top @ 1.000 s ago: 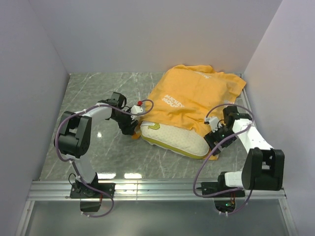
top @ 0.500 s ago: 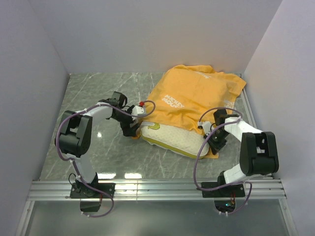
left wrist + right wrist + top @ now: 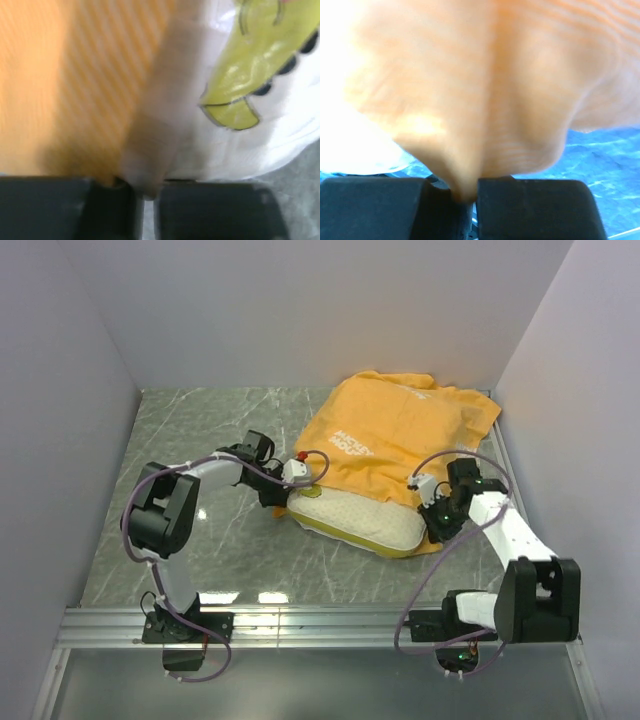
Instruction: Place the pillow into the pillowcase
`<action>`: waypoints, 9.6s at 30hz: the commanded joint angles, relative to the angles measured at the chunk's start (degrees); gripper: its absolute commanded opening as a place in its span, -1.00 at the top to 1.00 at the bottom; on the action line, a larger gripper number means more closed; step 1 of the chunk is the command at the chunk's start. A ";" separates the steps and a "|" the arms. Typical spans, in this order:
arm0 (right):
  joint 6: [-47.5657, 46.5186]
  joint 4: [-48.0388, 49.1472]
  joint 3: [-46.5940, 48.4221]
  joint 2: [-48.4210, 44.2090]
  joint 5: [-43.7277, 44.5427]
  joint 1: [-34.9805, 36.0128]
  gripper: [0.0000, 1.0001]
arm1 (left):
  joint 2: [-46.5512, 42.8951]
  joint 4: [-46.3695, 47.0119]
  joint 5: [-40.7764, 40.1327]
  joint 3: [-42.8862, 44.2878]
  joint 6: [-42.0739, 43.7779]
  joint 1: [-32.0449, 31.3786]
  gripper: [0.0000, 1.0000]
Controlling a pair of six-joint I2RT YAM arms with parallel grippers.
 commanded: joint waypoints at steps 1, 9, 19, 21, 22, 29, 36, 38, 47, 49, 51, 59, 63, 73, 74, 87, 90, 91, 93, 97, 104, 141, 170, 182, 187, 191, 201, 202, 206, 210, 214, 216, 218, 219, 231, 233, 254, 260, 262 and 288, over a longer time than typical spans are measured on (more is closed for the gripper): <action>-0.08 -5.52 5.69 -7.08 -7.20 -2.17 1.00 | -1.94 -5.08 1.96 -2.10 -1.21 0.42 0.99; 8.33 -8.63 24.65 -19.82 -17.23 -6.66 1.00 | -15.04 -29.79 24.62 18.09 -5.32 15.35 0.99; 29.17 3.13 54.98 -18.43 -18.04 -7.46 1.00 | -31.99 5.67 32.83 30.33 -56.74 24.93 0.99; 32.17 4.91 60.34 -17.38 -16.28 -7.46 1.00 | -33.59 17.78 32.73 29.36 -64.46 28.10 0.99; 32.52 5.09 62.12 -16.85 -15.92 -7.46 1.00 | -33.94 20.11 33.43 29.70 -69.80 28.98 0.99; 36.03 6.50 63.47 -14.56 -14.24 -7.63 1.00 | -29.03 32.24 53.35 31.22 -89.08 31.53 0.99; 37.10 6.42 50.46 -18.60 -21.10 -7.63 1.00 | -38.51 50.95 61.82 12.23 -98.83 34.35 0.99; 37.71 5.97 49.40 -19.22 -23.20 -7.63 1.00 | -40.01 53.86 62.44 9.94 -102.54 34.35 0.99; 41.23 7.64 54.31 -18.78 -24.54 -7.54 1.00 | -40.98 28.97 56.64 26.63 -98.47 34.52 0.61; 40.70 6.33 56.42 -18.87 -24.36 -7.54 1.00 | -42.37 26.50 56.55 25.84 -100.45 34.44 0.59; 41.23 6.23 56.25 -20.01 -25.32 -7.63 1.00 | -44.22 14.57 55.86 22.43 -94.06 34.52 0.51; 42.11 5.27 49.75 -24.58 -29.71 -7.63 1.00 | -59.07 6.09 53.39 -4.37 -89.64 34.52 0.49; 42.98 5.88 49.22 -24.94 -30.16 -7.63 1.00 | -59.53 9.39 54.61 -0.98 -89.10 34.43 0.99; 50.72 14.67 69.84 -14.58 -20.87 -7.54 1.00 | -41.55 43.18 45.58 37.13 -111.87 34.61 0.99; 50.81 14.84 73.70 -11.61 -19.28 -7.63 1.00 | -38.63 39.94 44.00 50.14 -110.47 34.78 0.99; 49.04 20.23 60.70 -17.99 -10.50 -7.54 1.00 | -39.28 54.99 34.13 28.52 -127.80 40.85 0.99; 51.77 18.89 62.46 -15.72 -12.33 -7.63 1.00 | -35.55 56.03 36.07 39.22 -130.50 44.09 0.99; 51.69 18.37 66.75 -11.88 -10.75 -7.54 1.00 | -28.66 54.17 35.81 57.04 -131.80 45.93 0.99; 51.51 15.83 84.60 -7.12 -6.97 -8.16 1.00 | -19.93 43.51 31.09 79.34 -129.75 53.48 0.99; 52.03 18.35 89.59 -6.89 -7.37 -8.51 1.00 | -32.89 64.18 26.50 49.57 -139.93 52.21 0.99; 59.77 19.86 65.34 -8.78 -18.46 -8.51 1.00 | -39.24 48.07 29.92 40.55 -112.82 38.72 0.99; 71.99 39.90 76.89 -7.09 -16.89 -17.83 1.00 | -31.83 54.24 10.86 52.90 -113.81 48.67 0.99; 65.92 36.20 65.31 -12.73 -19.81 -17.91 1.00 | -33.53 42.90 9.52 46.15 -107.37 48.06 0.99; 73.92 48.59 93.40 9.93 -6.35 -17.56 1.00 | -6.28 51.76 -3.72 75.73 -106.86 41.38 0.99; 72.52 47.63 92.87 8.30 -9.29 -17.56 1.00 | -8.71 51.08 -1.22 71.48 -102.20 41.20 0.99; 68.49 44.74 63.26 -4.52 -22.72 -17.13 1.00 | -22.91 48.21 16.00 39.92 -93.80 41.46 0.99; 0.75 -7.19 14.19 -23.70 -15.08 -9.75 1.00 | -38.60 -41.82 8.88 5.83 12.73 41.55 0.99; -3.29 -9.48 12.41 -23.53 -12.69 -7.74 1.00 | -38.95 -42.44 6.31 3.19 16.33 41.55 0.99; -18.68 -21.51 4.86 -24.40 -3.54 -4.21 1.00 | -40.36 -46.39 -3.29 -8.49 25.75 41.47 0.99; -21.62 -25.93 1.33 -26.43 -0.19 1.40 0.83 | -43.52 -47.28 -9.35 -16.59 32.00 40.42 0.99; -19.33 -27.34 -0.17 -26.52 -0.01 8.00 -0.19 | -49.40 -45.79 -15.68 -24.94 39.37 39.01 0.84; -18.36 -27.78 0.43 -26.95 1.13 10.02 -0.34 | -53.97 -47.01 -17.18 -28.12 42.54 39.00 0.43; -18.80 -28.05 1.49 -28.44 2.61 10.47 -0.43 | -57.74 -48.06 -17.71 -28.13 44.74 39.09 0.25; -18.45 -27.70 3.15 -29.06 2.89 10.47 -0.42 | -58.55 -48.50 -17.19 -27.78 45.97 39.09 0.18; -3.24 -18.73 14.70 -15.10 -1.17 15.04 -0.28 | -43.36 -45.27 -2.33 -13.36 29.56 36.37 -0.06; -3.95 -19.86 11.79 -14.22 3.05 17.75 -0.35 | -41.60 -44.38 -4.52 -14.58 30.34 35.76 -0.14; 21.45 -12.49 2.55 3.45 17.92 63.28 -0.89 | -38.43 -34.80 -7.69 -23.82 29.10 22.57 -0.62; 22.77 -11.61 3.16 9.95 20.81 70.50 -0.88 | -37.81 -33.75 -10.42 -25.58 31.13 14.66 -0.64; 22.42 -11.00 3.95 11.44 20.82 71.29 -0.81 | -37.20 -32.96 -10.59 -26.45 30.87 13.35 -0.63; 13.21 3.66 -1.75 -12.53 37.68 55.83 1.00 | -28.07 -42.80 16.74 16.41 6.88 26.00 0.99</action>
